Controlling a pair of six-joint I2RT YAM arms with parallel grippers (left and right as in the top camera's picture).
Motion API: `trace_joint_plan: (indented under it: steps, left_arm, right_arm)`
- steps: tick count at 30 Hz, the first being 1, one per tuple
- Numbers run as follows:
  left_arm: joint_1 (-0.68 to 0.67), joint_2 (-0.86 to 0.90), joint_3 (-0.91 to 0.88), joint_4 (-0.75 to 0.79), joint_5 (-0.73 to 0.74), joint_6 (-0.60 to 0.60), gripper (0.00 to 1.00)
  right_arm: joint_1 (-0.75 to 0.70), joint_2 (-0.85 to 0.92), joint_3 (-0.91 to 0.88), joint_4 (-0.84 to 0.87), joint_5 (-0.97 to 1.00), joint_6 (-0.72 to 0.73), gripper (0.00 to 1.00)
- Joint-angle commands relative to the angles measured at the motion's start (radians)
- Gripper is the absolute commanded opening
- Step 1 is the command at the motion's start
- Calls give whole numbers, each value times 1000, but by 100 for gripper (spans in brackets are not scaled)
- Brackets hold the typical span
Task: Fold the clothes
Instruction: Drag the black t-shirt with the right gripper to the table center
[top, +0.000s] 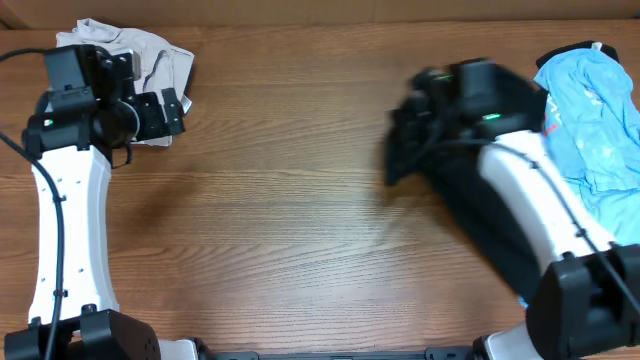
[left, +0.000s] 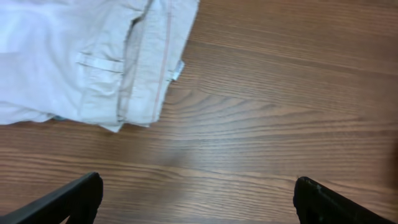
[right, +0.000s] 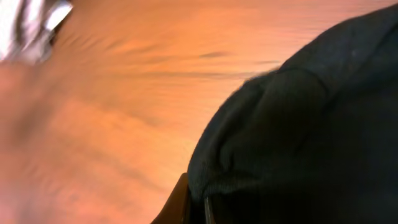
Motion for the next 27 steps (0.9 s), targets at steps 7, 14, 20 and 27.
trace_joint_plan:
  steps: [7,14,20,27]
  left_arm:
    - [50,5,26,-6,8,50,100]
    - [50,5,26,-7,-39,71,100]
    - [43,5,26,-8,-25,72,100]
    - [-7,7,24,-20,-14,76,100]
  right_arm:
    - [481,-39,31,66,-43,77,15]
    - [626,-58,32,27,-157,84,35]
    - [475,-117,67,-158,137,190,54]
    - [158,-110,41,-233,232,257,59]
